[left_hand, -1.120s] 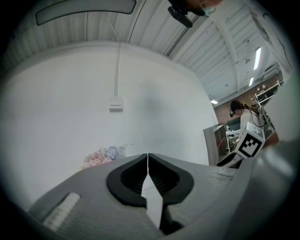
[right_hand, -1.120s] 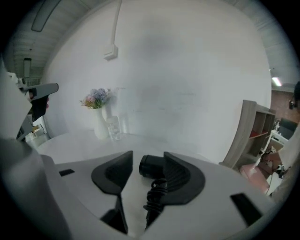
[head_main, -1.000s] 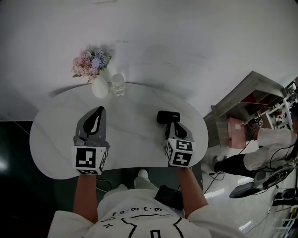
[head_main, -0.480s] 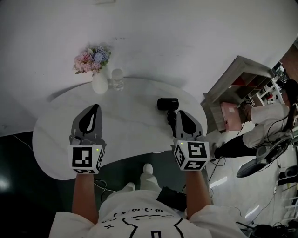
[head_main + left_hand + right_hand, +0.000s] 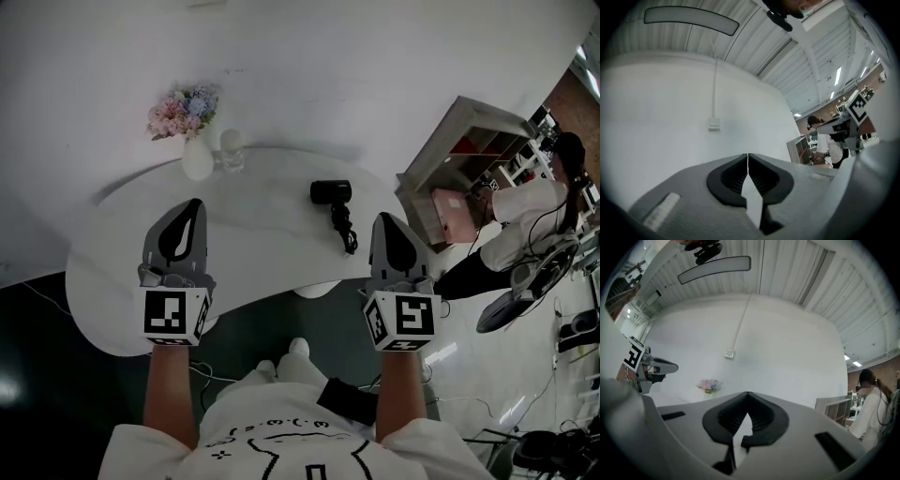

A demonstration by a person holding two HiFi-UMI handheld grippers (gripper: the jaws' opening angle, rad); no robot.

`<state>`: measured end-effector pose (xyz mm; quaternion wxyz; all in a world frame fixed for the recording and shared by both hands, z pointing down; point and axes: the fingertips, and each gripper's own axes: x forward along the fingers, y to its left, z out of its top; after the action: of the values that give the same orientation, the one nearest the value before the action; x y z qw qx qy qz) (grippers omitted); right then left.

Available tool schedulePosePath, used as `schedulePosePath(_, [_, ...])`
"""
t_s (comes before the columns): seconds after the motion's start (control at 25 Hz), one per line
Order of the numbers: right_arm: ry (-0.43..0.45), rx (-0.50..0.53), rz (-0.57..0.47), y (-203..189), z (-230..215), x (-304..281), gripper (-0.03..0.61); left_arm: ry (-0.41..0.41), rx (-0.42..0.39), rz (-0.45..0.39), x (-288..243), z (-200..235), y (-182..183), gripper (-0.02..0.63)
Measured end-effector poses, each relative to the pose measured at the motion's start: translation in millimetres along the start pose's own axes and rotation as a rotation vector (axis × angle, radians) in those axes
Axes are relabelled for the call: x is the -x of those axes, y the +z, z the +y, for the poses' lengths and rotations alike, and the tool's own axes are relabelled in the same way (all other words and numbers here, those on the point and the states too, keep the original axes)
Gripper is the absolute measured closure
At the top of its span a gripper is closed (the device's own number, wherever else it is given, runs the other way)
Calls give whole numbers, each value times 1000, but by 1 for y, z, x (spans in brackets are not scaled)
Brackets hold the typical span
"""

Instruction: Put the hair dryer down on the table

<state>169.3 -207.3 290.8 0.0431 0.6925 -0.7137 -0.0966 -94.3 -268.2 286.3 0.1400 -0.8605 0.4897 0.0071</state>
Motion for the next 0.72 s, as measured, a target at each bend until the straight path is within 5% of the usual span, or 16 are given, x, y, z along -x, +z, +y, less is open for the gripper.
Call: schedulePosePath(0.72, [25,20,-57,22,-21,19,582,31,-6,-64,0,-15,34,594])
